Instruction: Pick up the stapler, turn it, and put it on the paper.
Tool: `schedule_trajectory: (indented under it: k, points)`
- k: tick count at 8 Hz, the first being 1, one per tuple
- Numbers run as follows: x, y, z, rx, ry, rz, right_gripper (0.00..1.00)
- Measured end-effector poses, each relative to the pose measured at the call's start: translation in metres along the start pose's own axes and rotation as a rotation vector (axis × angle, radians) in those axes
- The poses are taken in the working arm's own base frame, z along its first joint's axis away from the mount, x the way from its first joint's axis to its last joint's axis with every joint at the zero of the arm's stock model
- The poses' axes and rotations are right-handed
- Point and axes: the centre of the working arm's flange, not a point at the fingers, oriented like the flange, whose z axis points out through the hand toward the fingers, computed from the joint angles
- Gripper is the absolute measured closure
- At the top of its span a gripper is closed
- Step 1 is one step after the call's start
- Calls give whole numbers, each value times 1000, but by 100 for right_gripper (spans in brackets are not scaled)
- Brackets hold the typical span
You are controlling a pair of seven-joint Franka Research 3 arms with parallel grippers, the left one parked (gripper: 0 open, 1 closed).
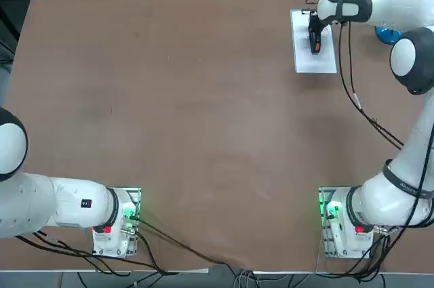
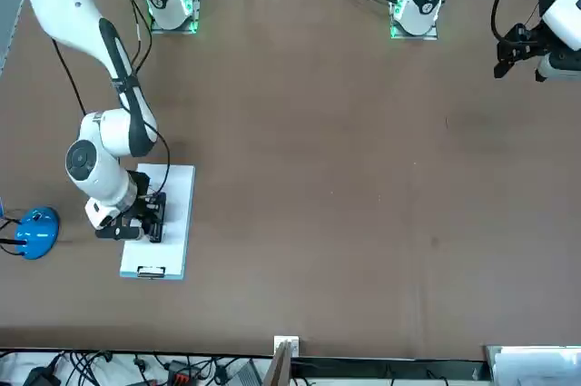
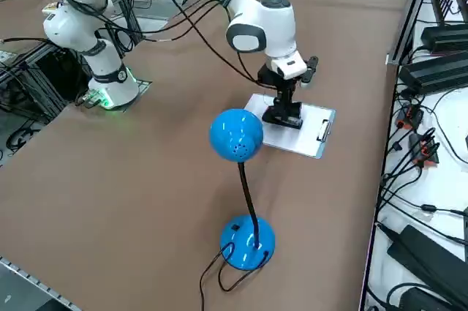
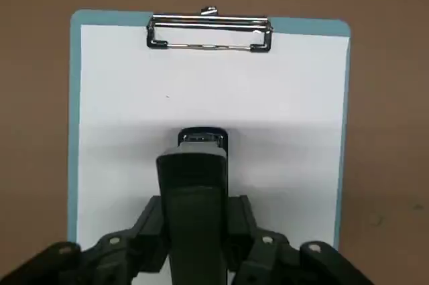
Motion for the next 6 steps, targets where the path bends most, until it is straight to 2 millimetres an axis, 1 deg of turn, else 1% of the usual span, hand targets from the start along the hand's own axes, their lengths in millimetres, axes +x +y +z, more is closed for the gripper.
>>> schedule_trajectory:
  k: [2, 3, 4, 5, 6]
  points:
    - [4, -1, -5, 1, 12, -12, 25]
    - [6, -2, -13, 1, 15, -16, 5]
    - [9, -3, -28, -2, 7, -18, 0]
    - [11, -1, -51, -10, -9, -16, 0]
    - [13, 2, -86, -21, -33, -10, 0]
